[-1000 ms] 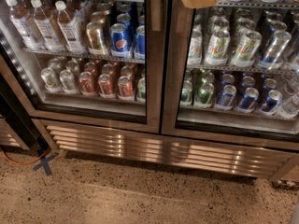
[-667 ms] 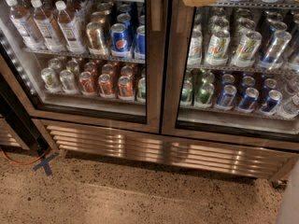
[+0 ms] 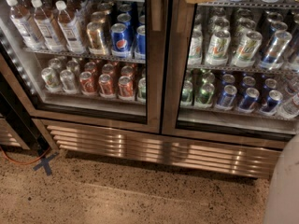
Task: Open right fridge door
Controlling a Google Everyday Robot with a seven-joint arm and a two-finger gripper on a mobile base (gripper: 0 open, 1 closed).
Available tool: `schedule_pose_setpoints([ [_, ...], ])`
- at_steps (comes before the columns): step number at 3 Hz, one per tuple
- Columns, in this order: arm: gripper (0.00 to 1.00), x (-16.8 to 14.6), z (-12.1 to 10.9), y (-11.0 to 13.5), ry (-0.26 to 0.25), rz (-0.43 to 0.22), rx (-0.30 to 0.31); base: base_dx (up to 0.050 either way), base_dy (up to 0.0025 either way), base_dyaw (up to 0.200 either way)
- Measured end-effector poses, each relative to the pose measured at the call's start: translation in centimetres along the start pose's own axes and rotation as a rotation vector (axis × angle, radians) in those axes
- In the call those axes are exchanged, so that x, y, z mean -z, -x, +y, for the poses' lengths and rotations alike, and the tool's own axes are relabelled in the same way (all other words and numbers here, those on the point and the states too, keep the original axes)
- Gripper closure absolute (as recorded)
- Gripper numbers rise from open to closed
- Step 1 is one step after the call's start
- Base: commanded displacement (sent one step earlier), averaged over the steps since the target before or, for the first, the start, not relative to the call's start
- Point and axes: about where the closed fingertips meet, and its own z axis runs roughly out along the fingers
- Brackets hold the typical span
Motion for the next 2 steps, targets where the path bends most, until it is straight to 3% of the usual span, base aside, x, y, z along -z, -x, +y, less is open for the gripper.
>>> schedule_pose_setpoints([
  [2,1.00,-0.11,0.15,-0.16,0.010,-0.002,0.002,0.000,0.00000,0.000],
])
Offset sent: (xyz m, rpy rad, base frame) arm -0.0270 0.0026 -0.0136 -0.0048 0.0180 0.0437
